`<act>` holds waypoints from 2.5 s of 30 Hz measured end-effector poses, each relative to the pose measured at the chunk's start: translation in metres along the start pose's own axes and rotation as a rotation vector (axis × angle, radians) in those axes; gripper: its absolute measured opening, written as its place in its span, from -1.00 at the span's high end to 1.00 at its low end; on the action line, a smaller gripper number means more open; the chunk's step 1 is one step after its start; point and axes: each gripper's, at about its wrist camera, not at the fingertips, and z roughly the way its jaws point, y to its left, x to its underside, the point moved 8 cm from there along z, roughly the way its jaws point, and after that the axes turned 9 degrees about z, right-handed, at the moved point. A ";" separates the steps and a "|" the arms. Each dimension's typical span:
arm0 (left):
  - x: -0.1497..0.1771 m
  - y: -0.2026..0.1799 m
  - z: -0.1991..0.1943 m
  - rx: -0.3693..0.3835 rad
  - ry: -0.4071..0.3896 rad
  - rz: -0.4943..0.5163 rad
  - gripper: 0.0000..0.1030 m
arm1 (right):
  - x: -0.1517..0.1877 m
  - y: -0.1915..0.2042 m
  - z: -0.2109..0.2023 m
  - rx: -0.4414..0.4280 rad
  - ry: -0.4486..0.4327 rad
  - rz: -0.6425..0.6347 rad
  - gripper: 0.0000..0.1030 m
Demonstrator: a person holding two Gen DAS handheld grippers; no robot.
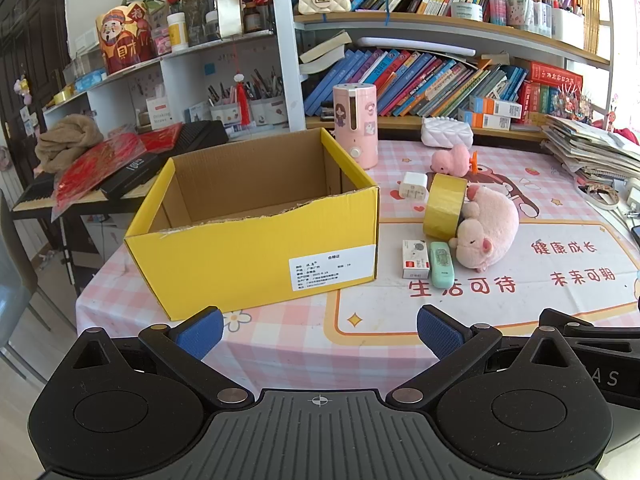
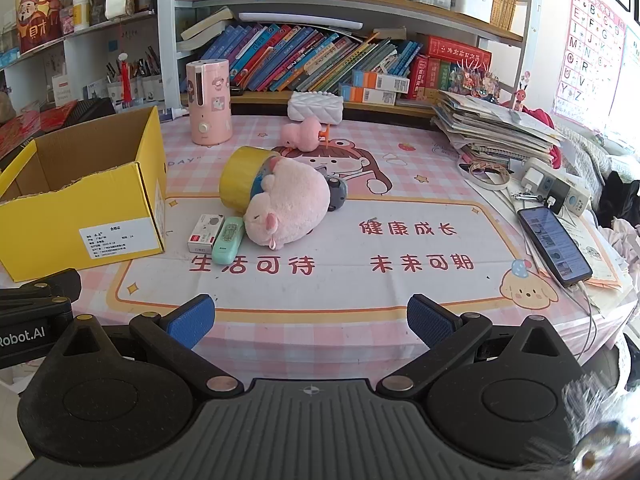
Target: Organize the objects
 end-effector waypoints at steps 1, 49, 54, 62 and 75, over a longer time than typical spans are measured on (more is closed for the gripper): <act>0.001 -0.001 0.001 0.001 0.000 0.001 -1.00 | 0.000 0.000 0.000 0.000 0.000 0.000 -1.00; -0.016 -0.024 0.025 0.033 0.052 -0.045 -0.99 | -0.023 -0.015 0.040 -0.048 0.041 -0.054 -0.93; -0.023 -0.030 0.036 0.013 0.070 -0.059 -0.98 | -0.033 -0.019 0.056 -0.077 0.052 -0.063 -0.93; -0.032 -0.043 0.051 -0.022 0.096 -0.080 -0.97 | -0.048 -0.026 0.082 -0.124 0.075 -0.078 -0.93; -0.040 -0.053 0.069 -0.036 0.104 -0.099 -0.95 | -0.076 -0.022 0.132 -0.257 0.108 -0.032 -0.93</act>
